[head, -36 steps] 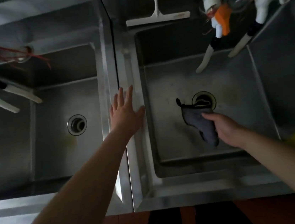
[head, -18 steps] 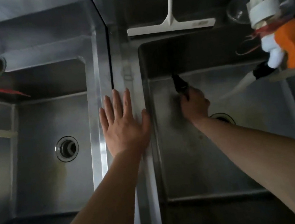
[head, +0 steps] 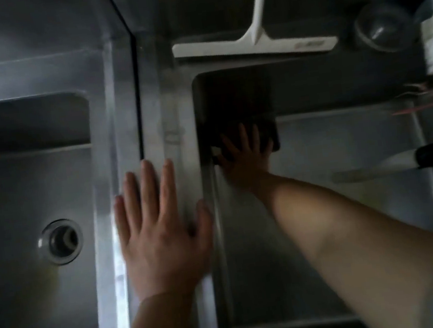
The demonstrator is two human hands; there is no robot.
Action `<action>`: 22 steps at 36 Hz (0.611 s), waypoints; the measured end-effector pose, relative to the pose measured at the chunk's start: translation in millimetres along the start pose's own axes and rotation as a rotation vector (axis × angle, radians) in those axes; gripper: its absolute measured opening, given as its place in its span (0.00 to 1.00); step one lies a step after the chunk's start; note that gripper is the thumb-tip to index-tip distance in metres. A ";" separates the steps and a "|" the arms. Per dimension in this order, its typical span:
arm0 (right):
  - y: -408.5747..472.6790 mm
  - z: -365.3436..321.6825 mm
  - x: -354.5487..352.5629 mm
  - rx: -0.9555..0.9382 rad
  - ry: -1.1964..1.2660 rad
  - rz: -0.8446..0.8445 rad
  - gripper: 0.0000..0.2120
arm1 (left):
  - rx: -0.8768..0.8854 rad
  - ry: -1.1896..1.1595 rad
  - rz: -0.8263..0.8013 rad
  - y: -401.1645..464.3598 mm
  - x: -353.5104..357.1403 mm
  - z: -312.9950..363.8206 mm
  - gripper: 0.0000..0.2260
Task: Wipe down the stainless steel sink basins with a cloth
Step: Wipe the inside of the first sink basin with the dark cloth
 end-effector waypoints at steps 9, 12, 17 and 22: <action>-25.0 -6.3 26.2 0.002 0.039 -0.016 0.29 | -0.025 0.011 -0.030 1.1 -4.9 3.1 0.33; -89.9 4.9 46.3 -0.022 0.034 -0.041 0.29 | -0.023 0.020 -0.043 0.7 -6.0 3.6 0.33; -241.5 25.0 87.9 -0.046 0.023 -0.120 0.30 | -0.026 0.020 -0.035 -0.2 -6.6 4.9 0.32; -289.7 32.4 109.4 -0.016 -0.040 -0.182 0.32 | -0.025 0.020 -0.021 -0.6 -4.2 4.0 0.32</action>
Point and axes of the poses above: each hand's wrist, its own y-axis towards the middle knuckle, its own x-axis out of the palm, z = x × y, the point moved 2 cm from there along y, towards the middle knuckle, and after that the axes turned 5 degrees about z, right-handed, at the moved point
